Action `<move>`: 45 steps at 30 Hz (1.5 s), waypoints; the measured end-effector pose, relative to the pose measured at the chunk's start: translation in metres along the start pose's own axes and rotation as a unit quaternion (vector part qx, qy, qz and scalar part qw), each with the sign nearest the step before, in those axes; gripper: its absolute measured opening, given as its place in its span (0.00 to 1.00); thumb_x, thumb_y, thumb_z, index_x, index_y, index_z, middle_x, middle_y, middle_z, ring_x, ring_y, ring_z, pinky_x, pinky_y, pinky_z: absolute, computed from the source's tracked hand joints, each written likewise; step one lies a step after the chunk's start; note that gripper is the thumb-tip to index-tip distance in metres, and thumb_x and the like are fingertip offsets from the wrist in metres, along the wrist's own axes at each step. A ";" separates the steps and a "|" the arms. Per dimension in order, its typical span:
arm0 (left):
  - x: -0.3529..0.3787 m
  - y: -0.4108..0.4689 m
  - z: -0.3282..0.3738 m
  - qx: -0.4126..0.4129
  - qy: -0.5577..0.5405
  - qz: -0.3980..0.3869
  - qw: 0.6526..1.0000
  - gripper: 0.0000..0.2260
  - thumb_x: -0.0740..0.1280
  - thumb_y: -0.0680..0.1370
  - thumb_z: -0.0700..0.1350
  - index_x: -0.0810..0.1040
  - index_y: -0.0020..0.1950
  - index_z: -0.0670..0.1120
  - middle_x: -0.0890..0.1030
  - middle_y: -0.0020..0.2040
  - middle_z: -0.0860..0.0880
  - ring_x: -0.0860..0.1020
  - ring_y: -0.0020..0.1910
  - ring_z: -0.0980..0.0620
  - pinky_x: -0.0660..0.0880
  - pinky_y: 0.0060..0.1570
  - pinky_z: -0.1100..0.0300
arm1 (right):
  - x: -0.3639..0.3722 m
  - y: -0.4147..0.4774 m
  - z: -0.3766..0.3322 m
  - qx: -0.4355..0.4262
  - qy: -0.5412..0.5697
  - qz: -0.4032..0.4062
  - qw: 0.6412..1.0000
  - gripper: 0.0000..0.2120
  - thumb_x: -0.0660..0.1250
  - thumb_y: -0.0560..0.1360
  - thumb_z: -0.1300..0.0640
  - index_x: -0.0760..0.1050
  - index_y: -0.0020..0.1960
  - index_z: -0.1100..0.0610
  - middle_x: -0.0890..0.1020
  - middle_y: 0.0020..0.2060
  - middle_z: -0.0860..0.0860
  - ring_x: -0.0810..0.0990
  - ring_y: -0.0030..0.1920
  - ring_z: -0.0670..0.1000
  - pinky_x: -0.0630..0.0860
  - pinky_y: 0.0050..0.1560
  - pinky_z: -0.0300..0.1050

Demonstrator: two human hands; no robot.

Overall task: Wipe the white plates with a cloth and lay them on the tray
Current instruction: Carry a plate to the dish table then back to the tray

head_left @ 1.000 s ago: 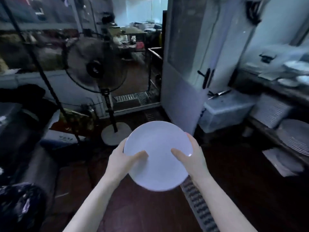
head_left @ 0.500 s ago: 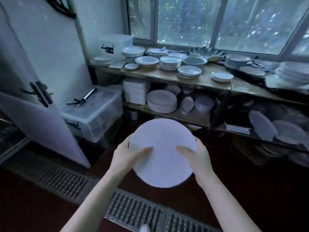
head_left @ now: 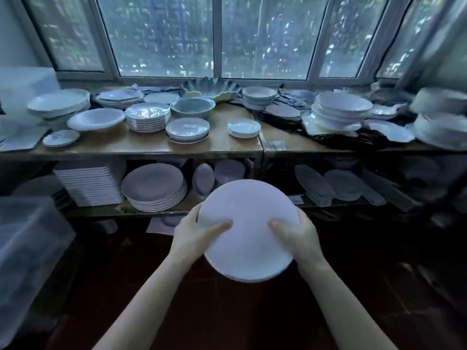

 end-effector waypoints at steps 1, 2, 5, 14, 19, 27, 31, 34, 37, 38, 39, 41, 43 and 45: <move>0.008 0.021 0.005 0.000 -0.001 -0.004 1.000 0.30 0.79 0.58 0.59 0.78 0.60 0.64 0.84 0.51 0.61 0.83 0.51 0.57 0.80 0.54 0.50 | -0.001 0.020 0.000 -0.001 0.001 0.006 1.000 0.15 0.76 0.63 0.55 0.79 0.48 0.46 0.85 0.43 0.44 0.84 0.39 0.41 0.77 0.34 0.34; 0.015 0.042 0.009 0.002 0.002 -0.006 1.000 0.29 0.79 0.58 0.59 0.79 0.58 0.65 0.84 0.50 0.61 0.83 0.51 0.57 0.80 0.53 0.51 | -0.001 0.041 0.000 -0.004 0.002 0.009 1.000 0.17 0.77 0.66 0.58 0.79 0.52 0.48 0.85 0.45 0.46 0.84 0.41 0.43 0.78 0.36 0.36; 0.037 0.104 0.020 0.013 0.017 -0.010 1.000 0.23 0.78 0.57 0.60 0.79 0.50 0.72 0.84 0.46 0.65 0.82 0.48 0.62 0.80 0.49 0.56 | 0.002 0.108 0.005 -0.005 0.007 0.014 1.000 0.16 0.77 0.70 0.65 0.79 0.54 0.51 0.85 0.48 0.51 0.85 0.47 0.52 0.81 0.45 0.48; 0.113 0.306 0.053 -0.023 0.024 0.022 0.999 0.24 0.78 0.56 0.59 0.82 0.52 0.61 0.85 0.45 0.62 0.83 0.47 0.58 0.80 0.53 0.50 | 0.009 0.344 0.010 0.009 -0.012 -0.021 1.000 0.15 0.78 0.70 0.62 0.78 0.50 0.47 0.83 0.53 0.54 0.83 0.51 0.54 0.81 0.47 0.51; 0.143 0.404 0.077 -0.046 0.025 0.051 0.997 0.24 0.79 0.57 0.57 0.83 0.52 0.59 0.85 0.45 0.60 0.83 0.48 0.57 0.80 0.52 0.52 | 0.016 0.465 -0.005 0.028 -0.026 -0.031 0.999 0.20 0.79 0.68 0.62 0.78 0.58 0.54 0.82 0.54 0.57 0.82 0.53 0.57 0.81 0.54 0.58; 0.160 0.538 0.093 -0.059 0.057 0.078 0.994 0.22 0.81 0.63 0.51 0.82 0.55 0.57 0.84 0.46 0.60 0.82 0.48 0.57 0.79 0.49 0.55 | 0.054 0.604 -0.006 0.038 -0.029 -0.057 0.997 0.25 0.78 0.69 0.61 0.76 0.64 0.58 0.82 0.55 0.55 0.82 0.54 0.57 0.80 0.56 0.60; 0.164 0.604 0.084 -0.080 0.051 0.076 0.993 0.26 0.80 0.60 0.54 0.82 0.57 0.56 0.84 0.47 0.60 0.82 0.49 0.54 0.79 0.49 0.53 | 0.080 0.668 0.004 0.047 -0.063 -0.061 0.995 0.34 0.76 0.62 0.49 0.74 0.66 0.54 0.78 0.59 0.58 0.80 0.57 0.58 0.78 0.58 0.60; 0.166 0.655 0.075 -0.095 0.049 0.082 0.991 0.26 0.79 0.59 0.56 0.82 0.56 0.56 0.84 0.48 0.59 0.82 0.50 0.52 0.79 0.51 0.51 | 0.103 0.718 0.009 0.048 -0.077 -0.058 0.994 0.33 0.76 0.62 0.48 0.75 0.66 0.55 0.78 0.59 0.59 0.80 0.57 0.59 0.79 0.58 0.60; 0.165 0.706 0.065 -0.107 0.047 0.089 0.989 0.26 0.76 0.57 0.58 0.81 0.54 0.58 0.84 0.46 0.59 0.82 0.50 0.54 0.79 0.51 0.50 | 0.129 0.765 0.018 0.066 -0.083 -0.058 0.993 0.34 0.74 0.61 0.45 0.76 0.65 0.54 0.78 0.60 0.58 0.80 0.57 0.58 0.79 0.58 0.61; 0.164 0.721 0.062 -0.115 0.048 0.087 0.988 0.27 0.76 0.57 0.58 0.81 0.56 0.58 0.84 0.47 0.59 0.82 0.50 0.53 0.79 0.53 0.50 | 0.137 0.778 0.021 0.072 -0.087 -0.059 0.992 0.33 0.74 0.62 0.45 0.76 0.65 0.53 0.78 0.60 0.57 0.80 0.57 0.57 0.79 0.58 0.61; 0.164 0.735 0.058 -0.123 0.047 0.084 0.988 0.29 0.77 0.57 0.58 0.81 0.58 0.57 0.84 0.49 0.58 0.81 0.52 0.52 0.79 0.54 0.48 | 0.144 0.790 0.026 0.079 -0.090 -0.057 0.991 0.32 0.74 0.63 0.45 0.76 0.65 0.51 0.77 0.60 0.55 0.80 0.57 0.56 0.79 0.58 0.60; 0.165 0.759 0.051 -0.136 0.047 0.083 0.986 0.31 0.77 0.58 0.57 0.79 0.61 0.57 0.83 0.52 0.57 0.81 0.54 0.50 0.78 0.56 0.46 | 0.155 0.810 0.034 0.093 -0.086 -0.046 0.991 0.31 0.73 0.63 0.46 0.76 0.65 0.49 0.76 0.59 0.53 0.80 0.56 0.54 0.80 0.57 0.59; 0.167 0.778 0.044 -0.143 0.052 0.080 0.985 0.31 0.77 0.60 0.56 0.78 0.63 0.57 0.82 0.53 0.58 0.80 0.55 0.50 0.78 0.56 0.45 | 0.164 0.825 0.043 0.111 -0.077 -0.036 0.990 0.30 0.73 0.63 0.47 0.76 0.65 0.49 0.75 0.59 0.53 0.79 0.56 0.53 0.80 0.56 0.59; 0.169 0.793 0.038 -0.146 0.066 0.073 0.984 0.30 0.77 0.63 0.55 0.76 0.64 0.58 0.82 0.54 0.58 0.79 0.56 0.49 0.77 0.57 0.46 | 0.171 0.836 0.052 0.131 -0.070 -0.033 0.988 0.30 0.73 0.63 0.47 0.75 0.65 0.48 0.74 0.59 0.52 0.79 0.57 0.53 0.80 0.56 0.58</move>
Point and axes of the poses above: each hand's wrist, its own y-axis towards the middle knuckle, its own x-axis out of the palm, z = x × y, the point moved 8 cm from there along y, towards the middle knuckle
